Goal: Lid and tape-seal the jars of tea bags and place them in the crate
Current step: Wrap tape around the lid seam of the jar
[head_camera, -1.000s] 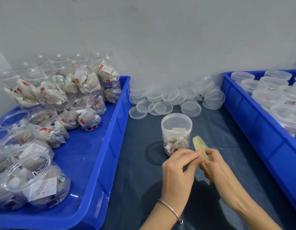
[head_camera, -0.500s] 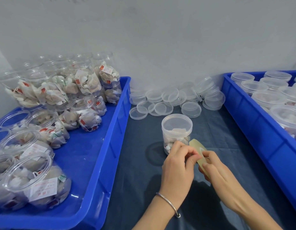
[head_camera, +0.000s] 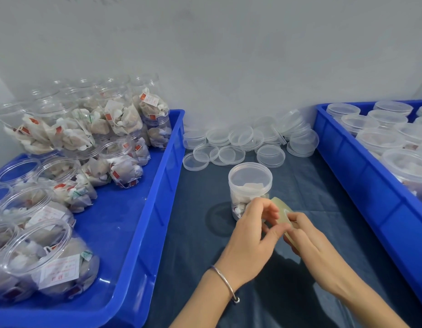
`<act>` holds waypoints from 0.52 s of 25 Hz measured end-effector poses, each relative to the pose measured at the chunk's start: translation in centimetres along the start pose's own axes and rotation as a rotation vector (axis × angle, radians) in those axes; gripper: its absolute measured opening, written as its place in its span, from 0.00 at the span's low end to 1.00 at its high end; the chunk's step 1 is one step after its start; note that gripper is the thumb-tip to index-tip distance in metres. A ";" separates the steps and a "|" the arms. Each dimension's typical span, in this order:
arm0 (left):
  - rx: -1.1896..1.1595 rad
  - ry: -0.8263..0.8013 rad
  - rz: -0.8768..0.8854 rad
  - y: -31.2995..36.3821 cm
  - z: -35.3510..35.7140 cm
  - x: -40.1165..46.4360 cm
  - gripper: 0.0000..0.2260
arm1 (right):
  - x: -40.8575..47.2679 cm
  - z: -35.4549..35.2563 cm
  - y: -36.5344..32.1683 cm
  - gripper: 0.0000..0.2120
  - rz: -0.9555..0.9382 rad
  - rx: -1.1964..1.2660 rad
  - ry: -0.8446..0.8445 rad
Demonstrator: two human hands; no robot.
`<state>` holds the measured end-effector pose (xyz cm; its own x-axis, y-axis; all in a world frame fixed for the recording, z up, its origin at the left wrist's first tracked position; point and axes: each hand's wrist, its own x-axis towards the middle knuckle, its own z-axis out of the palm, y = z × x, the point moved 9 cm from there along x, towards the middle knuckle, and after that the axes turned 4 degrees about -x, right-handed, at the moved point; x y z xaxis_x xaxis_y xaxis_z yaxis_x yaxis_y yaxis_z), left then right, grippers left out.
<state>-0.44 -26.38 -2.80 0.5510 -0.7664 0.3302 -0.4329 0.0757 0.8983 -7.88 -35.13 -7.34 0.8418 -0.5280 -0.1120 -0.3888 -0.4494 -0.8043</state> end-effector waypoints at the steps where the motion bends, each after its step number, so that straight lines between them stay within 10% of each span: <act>1: -0.002 0.003 -0.006 -0.2 -0.1 0.1 0.07 | 0.0 0.1 0.0 0.14 -0.007 0.001 -0.004; 13: 0.226 0.022 0.016 0.7 0.0 0.4 0.05 | -0.1 -0.6 -0.7 0.15 -0.163 0.022 0.050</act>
<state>-0.52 -26.60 -2.03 0.5574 -0.7517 0.3525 -0.5891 -0.0590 0.8059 -7.92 -35.16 -6.46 0.8732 -0.4849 0.0496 -0.2399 -0.5161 -0.8223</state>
